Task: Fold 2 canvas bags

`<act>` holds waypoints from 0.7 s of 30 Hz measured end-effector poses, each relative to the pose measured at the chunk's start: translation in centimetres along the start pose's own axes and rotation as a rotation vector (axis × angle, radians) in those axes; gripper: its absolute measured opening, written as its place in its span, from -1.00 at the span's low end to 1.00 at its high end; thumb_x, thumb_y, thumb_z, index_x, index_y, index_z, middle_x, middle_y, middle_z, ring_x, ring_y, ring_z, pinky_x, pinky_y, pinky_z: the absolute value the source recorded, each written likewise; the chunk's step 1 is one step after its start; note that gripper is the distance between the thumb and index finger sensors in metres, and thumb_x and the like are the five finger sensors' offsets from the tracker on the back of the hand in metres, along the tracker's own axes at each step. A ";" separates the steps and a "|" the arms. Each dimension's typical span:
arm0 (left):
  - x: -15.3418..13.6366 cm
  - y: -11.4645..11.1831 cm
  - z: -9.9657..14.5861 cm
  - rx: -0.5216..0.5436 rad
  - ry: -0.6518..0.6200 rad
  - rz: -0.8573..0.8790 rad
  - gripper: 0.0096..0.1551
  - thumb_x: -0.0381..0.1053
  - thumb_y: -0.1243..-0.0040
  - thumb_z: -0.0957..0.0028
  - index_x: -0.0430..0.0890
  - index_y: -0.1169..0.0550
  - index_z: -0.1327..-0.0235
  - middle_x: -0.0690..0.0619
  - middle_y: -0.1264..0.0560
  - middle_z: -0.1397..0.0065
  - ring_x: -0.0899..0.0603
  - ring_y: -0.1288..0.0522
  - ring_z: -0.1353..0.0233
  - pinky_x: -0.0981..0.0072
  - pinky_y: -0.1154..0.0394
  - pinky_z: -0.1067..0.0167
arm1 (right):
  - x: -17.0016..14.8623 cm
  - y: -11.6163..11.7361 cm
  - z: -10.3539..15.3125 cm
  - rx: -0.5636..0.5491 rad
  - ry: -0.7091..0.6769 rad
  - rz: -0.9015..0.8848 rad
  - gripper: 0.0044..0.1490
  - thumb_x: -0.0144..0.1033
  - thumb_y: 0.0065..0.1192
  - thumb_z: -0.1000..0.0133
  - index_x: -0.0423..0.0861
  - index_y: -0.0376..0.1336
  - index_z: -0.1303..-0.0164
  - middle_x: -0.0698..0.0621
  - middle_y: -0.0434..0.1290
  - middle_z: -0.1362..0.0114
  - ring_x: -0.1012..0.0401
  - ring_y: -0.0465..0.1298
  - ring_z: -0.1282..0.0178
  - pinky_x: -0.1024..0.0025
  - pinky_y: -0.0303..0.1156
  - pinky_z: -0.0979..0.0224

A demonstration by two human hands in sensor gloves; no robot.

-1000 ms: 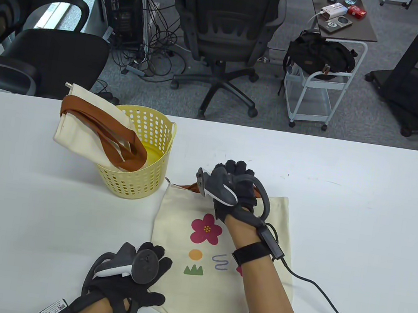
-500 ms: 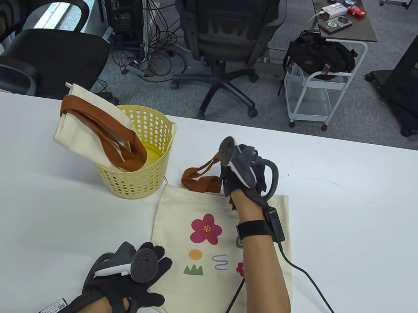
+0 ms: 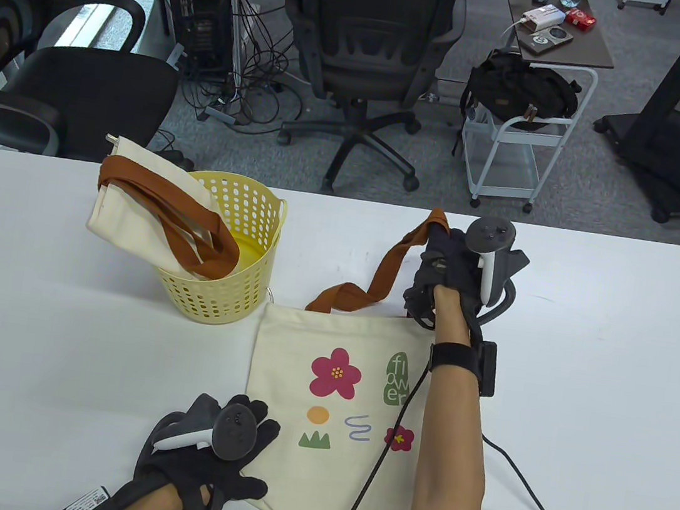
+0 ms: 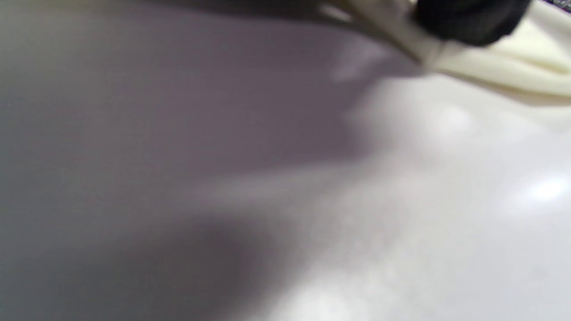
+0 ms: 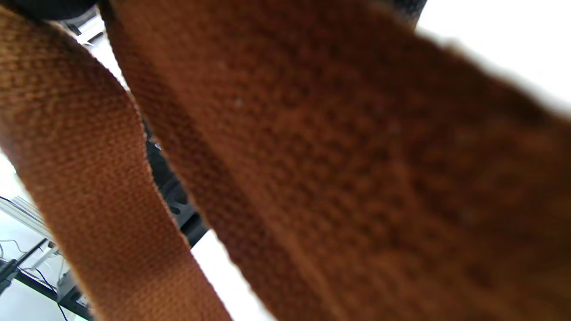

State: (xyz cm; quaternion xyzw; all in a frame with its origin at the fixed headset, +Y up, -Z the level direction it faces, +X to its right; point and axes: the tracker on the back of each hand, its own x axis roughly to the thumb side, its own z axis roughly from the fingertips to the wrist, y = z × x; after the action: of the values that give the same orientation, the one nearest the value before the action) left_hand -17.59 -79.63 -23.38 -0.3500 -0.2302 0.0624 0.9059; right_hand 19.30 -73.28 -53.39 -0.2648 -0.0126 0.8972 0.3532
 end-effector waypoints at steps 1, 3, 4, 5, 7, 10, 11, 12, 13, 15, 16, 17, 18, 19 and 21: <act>0.0 0.0 0.0 0.000 0.000 0.000 0.11 0.37 -0.17 0.15 0.21 0.17 -0.49 0.14 0.45 -0.60 -0.18 0.55 -0.62 -0.26 0.48 -0.47 | -0.1 0.1 -0.2 0.008 0.005 0.026 -0.24 0.31 0.02 -0.02 0.01 0.47 -0.14 -0.02 0.51 -0.44 -0.04 0.52 -0.42 -0.01 0.46 -0.40; 0.0 0.0 0.0 -0.001 0.001 0.000 0.11 0.37 -0.17 0.14 0.21 0.17 -0.49 0.14 0.46 -0.59 -0.18 0.55 -0.62 -0.25 0.48 -0.47 | -0.1 0.3 -0.4 0.006 0.013 0.083 -0.24 0.31 0.05 -0.03 0.00 0.46 -0.16 -0.03 0.50 -0.46 -0.05 0.51 -0.43 -0.02 0.45 -0.41; 0.0 0.0 0.0 -0.001 0.002 -0.001 0.11 0.37 -0.17 0.15 0.21 0.17 -0.49 0.14 0.46 -0.59 -0.18 0.55 -0.62 -0.25 0.48 -0.47 | 0.0 0.5 -0.5 0.008 0.017 0.112 -0.25 0.29 0.09 -0.04 -0.01 0.45 -0.19 -0.04 0.48 -0.47 -0.06 0.49 -0.45 -0.03 0.43 -0.42; 0.0 0.0 0.0 -0.001 0.002 -0.003 0.11 0.38 -0.16 0.15 0.21 0.17 -0.49 0.14 0.46 -0.59 -0.18 0.55 -0.62 -0.25 0.48 -0.47 | 0.0 0.9 -0.8 0.013 0.019 0.164 -0.25 0.28 0.11 -0.05 -0.01 0.43 -0.23 -0.05 0.46 -0.49 -0.08 0.47 -0.46 -0.04 0.42 -0.43; 0.0 0.0 0.0 -0.001 0.003 -0.003 0.11 0.38 -0.16 0.15 0.22 0.17 -0.49 0.15 0.46 -0.59 -0.17 0.55 -0.62 -0.24 0.48 -0.47 | 0.1 1.8 -1.1 0.047 0.031 0.320 -0.22 0.27 0.16 -0.05 -0.01 0.36 -0.33 -0.06 0.39 -0.56 -0.09 0.42 -0.52 -0.06 0.38 -0.48; 0.0 0.0 0.1 0.000 0.003 -0.003 0.11 0.38 -0.16 0.15 0.22 0.18 -0.48 0.15 0.46 -0.59 -0.17 0.55 -0.62 -0.24 0.48 -0.47 | 0.2 3.1 -1.1 0.058 0.020 0.550 -0.15 0.27 0.21 -0.03 0.01 0.25 -0.45 -0.06 0.29 -0.63 -0.10 0.35 -0.58 -0.08 0.33 -0.52; 0.0 0.0 0.1 0.000 0.003 -0.004 0.11 0.38 -0.16 0.15 0.22 0.17 -0.48 0.15 0.46 -0.59 -0.17 0.55 -0.62 -0.24 0.48 -0.47 | 0.0 3.4 -1.1 0.064 0.011 0.608 -0.13 0.28 0.21 -0.03 0.02 0.23 -0.48 -0.06 0.27 -0.65 -0.10 0.33 -0.60 -0.08 0.32 -0.54; 0.0 0.0 0.1 0.001 0.003 -0.004 0.11 0.39 -0.16 0.15 0.22 0.17 -0.48 0.15 0.46 -0.59 -0.17 0.55 -0.62 -0.24 0.48 -0.47 | 0.0 3.5 -1.0 0.065 0.004 0.627 -0.11 0.28 0.23 -0.02 0.02 0.20 -0.49 -0.07 0.26 -0.65 -0.10 0.32 -0.60 -0.09 0.32 -0.54; 0.0 0.0 0.1 0.001 0.003 -0.005 0.11 0.38 -0.16 0.15 0.22 0.17 -0.49 0.15 0.46 -0.59 -0.17 0.55 -0.62 -0.24 0.48 -0.47 | -0.2 3.6 -0.9 0.067 -0.014 0.643 -0.10 0.27 0.24 -0.02 0.03 0.20 -0.50 -0.07 0.25 -0.66 -0.10 0.31 -0.61 -0.09 0.31 -0.55; 0.0 0.0 0.1 0.002 0.003 -0.006 0.11 0.39 -0.15 0.15 0.22 0.17 -0.48 0.15 0.46 -0.59 -0.17 0.55 -0.62 -0.24 0.48 -0.47 | -0.5 3.4 -0.4 0.069 -0.051 0.661 -0.10 0.26 0.25 -0.02 0.03 0.18 -0.51 -0.07 0.24 -0.66 -0.10 0.31 -0.61 -0.09 0.30 -0.55; 0.0 0.0 0.1 0.002 0.004 -0.007 0.11 0.39 -0.15 0.15 0.22 0.17 -0.49 0.15 0.46 -0.59 -0.17 0.55 -0.62 -0.24 0.48 -0.47 | -0.7 3.1 0.0 0.066 -0.079 0.671 -0.09 0.26 0.25 -0.02 0.03 0.18 -0.51 -0.07 0.23 -0.67 -0.10 0.30 -0.62 -0.10 0.30 -0.55; 0.0 0.0 0.2 0.003 0.004 -0.007 0.10 0.39 -0.15 0.15 0.22 0.17 -0.48 0.15 0.45 -0.59 -0.17 0.54 -0.62 -0.24 0.48 -0.47 | -0.9 2.8 0.6 0.061 -0.111 0.680 -0.10 0.26 0.25 -0.02 0.03 0.18 -0.51 -0.07 0.23 -0.67 -0.10 0.30 -0.62 -0.10 0.29 -0.55; 0.0 0.0 0.2 0.003 0.004 -0.008 0.11 0.39 -0.15 0.15 0.22 0.17 -0.49 0.15 0.45 -0.59 -0.17 0.54 -0.62 -0.24 0.47 -0.47 | -1.1 2.5 1.0 0.056 -0.137 0.687 -0.10 0.26 0.24 -0.02 0.03 0.18 -0.51 -0.07 0.23 -0.67 -0.11 0.30 -0.62 -0.10 0.29 -0.55; 0.0 0.0 0.2 0.003 0.004 -0.009 0.11 0.39 -0.15 0.15 0.22 0.17 -0.49 0.15 0.45 -0.60 -0.17 0.54 -0.62 -0.24 0.47 -0.47 | -1.4 2.1 1.7 0.060 -0.180 0.694 -0.10 0.25 0.24 -0.02 0.03 0.17 -0.51 -0.07 0.22 -0.67 -0.11 0.29 -0.62 -0.10 0.29 -0.56; 0.1 0.1 0.2 0.003 0.005 -0.009 0.10 0.39 -0.15 0.14 0.22 0.17 -0.49 0.15 0.45 -0.60 -0.17 0.54 -0.63 -0.24 0.47 -0.47 | -2.2 1.1 3.1 0.142 -0.292 0.656 -0.09 0.23 0.21 -0.03 0.03 0.13 -0.54 -0.09 0.17 -0.69 -0.11 0.25 -0.64 -0.12 0.25 -0.58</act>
State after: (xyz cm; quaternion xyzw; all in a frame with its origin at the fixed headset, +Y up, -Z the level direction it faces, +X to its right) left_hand -17.62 -79.46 -23.28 -0.3475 -0.2295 0.0579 0.9073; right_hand 18.45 -75.03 -49.89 -0.0987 0.0850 0.9897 0.0587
